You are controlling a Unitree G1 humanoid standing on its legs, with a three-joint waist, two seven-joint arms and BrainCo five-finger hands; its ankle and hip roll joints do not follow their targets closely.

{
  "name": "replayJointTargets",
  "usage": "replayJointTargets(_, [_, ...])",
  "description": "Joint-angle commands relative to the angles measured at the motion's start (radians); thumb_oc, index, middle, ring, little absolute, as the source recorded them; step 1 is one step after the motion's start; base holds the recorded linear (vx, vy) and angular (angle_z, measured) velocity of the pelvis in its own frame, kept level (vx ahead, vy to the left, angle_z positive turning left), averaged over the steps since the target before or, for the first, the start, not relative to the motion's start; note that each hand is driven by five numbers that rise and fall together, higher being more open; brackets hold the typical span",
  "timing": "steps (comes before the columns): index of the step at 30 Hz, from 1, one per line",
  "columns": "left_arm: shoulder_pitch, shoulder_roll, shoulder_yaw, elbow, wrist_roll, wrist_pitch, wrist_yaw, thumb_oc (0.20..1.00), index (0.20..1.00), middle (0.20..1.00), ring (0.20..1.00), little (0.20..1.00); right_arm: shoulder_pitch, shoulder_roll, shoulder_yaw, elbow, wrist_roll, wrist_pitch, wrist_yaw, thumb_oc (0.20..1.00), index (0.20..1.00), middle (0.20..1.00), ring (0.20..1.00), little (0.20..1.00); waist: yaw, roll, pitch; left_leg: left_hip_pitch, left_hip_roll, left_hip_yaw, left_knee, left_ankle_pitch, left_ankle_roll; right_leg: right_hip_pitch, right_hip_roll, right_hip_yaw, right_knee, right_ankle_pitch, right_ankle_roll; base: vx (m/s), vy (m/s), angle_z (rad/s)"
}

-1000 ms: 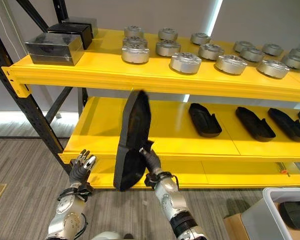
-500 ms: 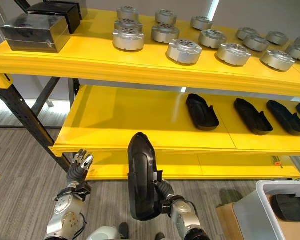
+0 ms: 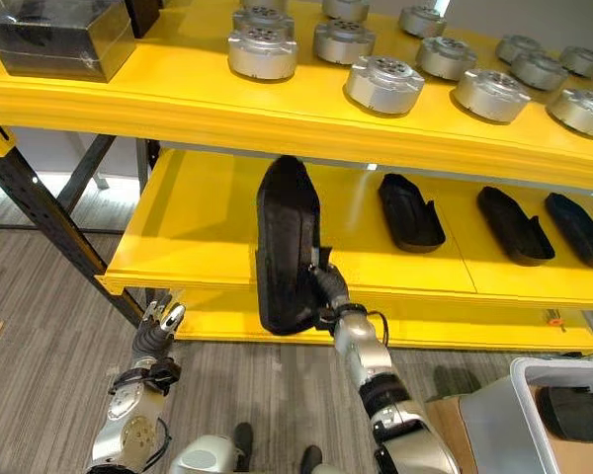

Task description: Move parts from the plastic box to the shelf.

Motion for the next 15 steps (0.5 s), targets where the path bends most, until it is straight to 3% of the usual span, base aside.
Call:
replayJointTargets(1, [-0.019, 0.03, -0.04, -0.12, -0.011, -0.065, -0.002, 1.0, 1.0, 1.0, 1.0, 1.0, -0.15, -0.021, -0.057, -0.018, 0.05, -0.087, -0.057, 0.2, 0.2, 0.2, 0.2, 0.2, 0.037, -0.008, 0.018, -0.055, 0.055, -0.062, 0.106, -0.048, -0.075, 0.067, -0.038, -0.025, 0.026, 0.014, 0.014, -0.08, 0.037, 0.15])
replayJointTargets(4, [-0.046, 0.047, -0.049, -0.141, -0.019, -0.072, 0.007, 1.0, 1.0, 1.0, 1.0, 1.0, -0.289, -0.018, -0.081, 0.051, 0.081, -0.094, -0.095, 0.2, 0.2, 0.2, 0.2, 0.2, 0.065, 0.0, 0.059, -0.101, 0.067, -0.062, 0.171, -0.076, -0.064, 0.001, -0.037, -0.019, 0.122, 0.006, 0.017, -0.09, 0.06, 0.01])
replayJointTargets(5, [-0.079, 0.077, -0.067, -0.128, -0.018, -0.075, 0.015, 1.0, 1.0, 1.0, 1.0, 1.0, -0.34, -0.023, -0.079, 0.09, 0.101, -0.096, -0.097, 0.2, 0.2, 0.2, 0.2, 0.2, 0.047, 0.033, 0.098, -0.104, 0.078, -0.083, 0.183, -0.087, -0.055, -0.136, -0.029, 0.011, 0.328, 0.039, 0.049, -0.08, 0.083, -0.12])
replayJointTargets(8, [-0.087, 0.09, -0.065, -0.128, -0.02, -0.079, 0.016, 1.0, 1.0, 1.0, 1.0, 1.0, -0.358, -0.03, -0.075, 0.097, 0.106, -0.094, -0.096, 0.2, 0.2, 0.2, 0.2, 0.2, 0.038, 0.041, 0.101, -0.106, 0.077, -0.09, 0.189, -0.093, -0.06, -0.153, -0.052, 0.008, 0.302, 0.041, 0.041, 0.01, 0.001, 0.25])
replayJointTargets(9, [-0.096, 0.096, -0.07, -0.124, -0.025, -0.079, 0.017, 1.0, 1.0, 1.0, 1.0, 1.0, -0.38, -0.049, -0.066, 0.11, 0.115, -0.088, -0.097, 0.2, 0.2, 0.2, 0.2, 0.2, 0.026, 0.059, 0.11, -0.095, 0.086, -0.107, 0.189, -0.104, -0.074, -0.198, -0.113, 0.015, 0.234, 0.068, 0.028, 0.1, -0.089, 0.33])
replayJointTargets(10, [-0.109, 0.099, -0.075, -0.114, -0.025, -0.083, 0.02, 1.0, 1.0, 1.0, 1.0, 1.0, -0.381, -0.064, -0.056, 0.104, 0.118, -0.086, -0.097, 0.2, 0.2, 0.2, 0.2, 0.2, 0.008, 0.064, 0.123, -0.087, 0.084, -0.124, 0.2, -0.117, -0.082, -0.213, -0.136, 0.054, 0.16, 0.093, 0.029, 0.12, -0.111, 0.07])
replayJointTargets(12, [-0.116, 0.089, -0.081, -0.11, -0.028, -0.088, 0.022, 1.0, 1.0, 1.0, 1.0, 1.0, -0.367, -0.075, -0.053, 0.08, 0.129, -0.083, -0.103, 0.2, 0.2, 0.2, 0.2, 0.2, -0.01, 0.07, 0.141, -0.082, 0.082, -0.134, 0.238, -0.14, -0.091, -0.243, -0.187, 0.064, 0.105, 0.14, 0.036, 0.08, -0.107, 0.17])
replayJointTargets(13, [-0.119, 0.082, -0.085, -0.113, -0.027, -0.09, 0.025, 1.0, 1.0, 1.0, 1.0, 1.0, -0.357, -0.081, -0.058, 0.068, 0.126, -0.086, -0.107, 0.2, 0.2, 0.2, 0.2, 0.2, -0.019, 0.071, 0.146, -0.086, 0.084, -0.141, 0.262, -0.153, -0.093, -0.265, -0.209, 0.065, 0.086, 0.158, 0.041, 0.05, -0.156, 0.45])
replayJointTargets(15, [-0.115, 0.063, -0.081, -0.131, -0.045, -0.084, 0.015, 1.0, 1.0, 1.0, 1.0, 1.0, -0.317, -0.094, -0.062, 0.03, 0.121, -0.085, -0.104, 0.2, 0.2, 0.2, 0.2, 0.2, -0.025, 0.049, 0.152, -0.132, 0.06, -0.157, 0.34, -0.171, -0.101, -0.237, -0.209, 0.059, 0.118, 0.138, 0.042, -0.02, -0.143, 0.57])
